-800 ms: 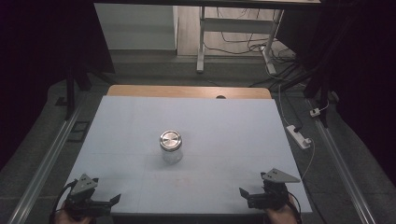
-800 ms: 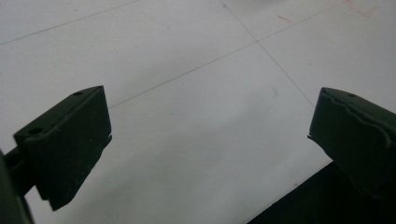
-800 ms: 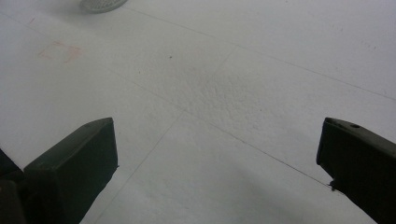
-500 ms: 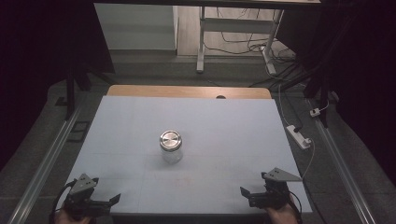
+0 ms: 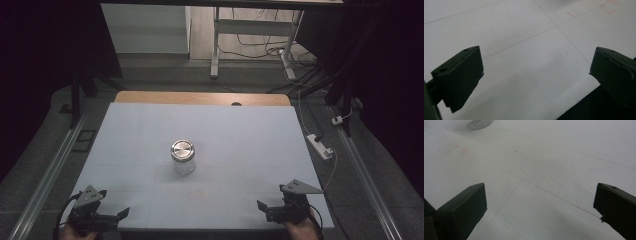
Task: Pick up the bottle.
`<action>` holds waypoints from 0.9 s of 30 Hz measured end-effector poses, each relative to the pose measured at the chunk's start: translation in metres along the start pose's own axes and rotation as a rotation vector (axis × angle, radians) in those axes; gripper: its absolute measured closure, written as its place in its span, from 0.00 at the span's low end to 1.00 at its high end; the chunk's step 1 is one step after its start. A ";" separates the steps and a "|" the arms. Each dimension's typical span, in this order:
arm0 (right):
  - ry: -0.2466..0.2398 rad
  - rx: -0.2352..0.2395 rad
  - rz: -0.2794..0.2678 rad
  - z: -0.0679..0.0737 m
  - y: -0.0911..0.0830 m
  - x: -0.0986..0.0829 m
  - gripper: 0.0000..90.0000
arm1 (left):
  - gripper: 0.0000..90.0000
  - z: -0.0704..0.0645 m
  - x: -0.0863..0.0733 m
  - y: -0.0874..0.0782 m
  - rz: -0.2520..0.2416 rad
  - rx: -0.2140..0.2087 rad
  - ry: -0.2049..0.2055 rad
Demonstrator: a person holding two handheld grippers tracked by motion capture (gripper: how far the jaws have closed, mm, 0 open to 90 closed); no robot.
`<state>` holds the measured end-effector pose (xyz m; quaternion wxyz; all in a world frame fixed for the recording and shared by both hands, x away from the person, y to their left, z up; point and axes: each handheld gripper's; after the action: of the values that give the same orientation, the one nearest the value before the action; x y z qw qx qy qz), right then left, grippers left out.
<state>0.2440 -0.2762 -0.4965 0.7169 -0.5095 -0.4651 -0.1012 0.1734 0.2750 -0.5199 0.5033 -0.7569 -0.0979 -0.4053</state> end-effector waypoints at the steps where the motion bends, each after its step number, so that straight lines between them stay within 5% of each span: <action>1: 0.000 0.000 0.000 0.000 0.000 0.000 0.00 | 0.00 0.000 0.000 0.000 -0.007 0.000 -0.002; 8: 0.002 0.001 -0.001 0.000 0.000 0.000 0.00 | 0.00 0.000 0.005 -0.001 -0.047 -0.020 0.001; 27: -0.016 -0.003 0.009 0.002 0.001 0.000 0.00 | 0.00 -0.004 0.018 0.008 -0.062 -0.045 0.051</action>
<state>0.2438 -0.2743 -0.4967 0.7130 -0.5134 -0.4682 -0.0945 0.1876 0.2633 -0.5120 0.4757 -0.7541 -0.0992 -0.4418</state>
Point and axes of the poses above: each handheld gripper's, and its own axes: y roughly forward along the jaws, x roughly out of its top, z roughly to its left, and after that the axes turned 3 degrees about -x, right-handed
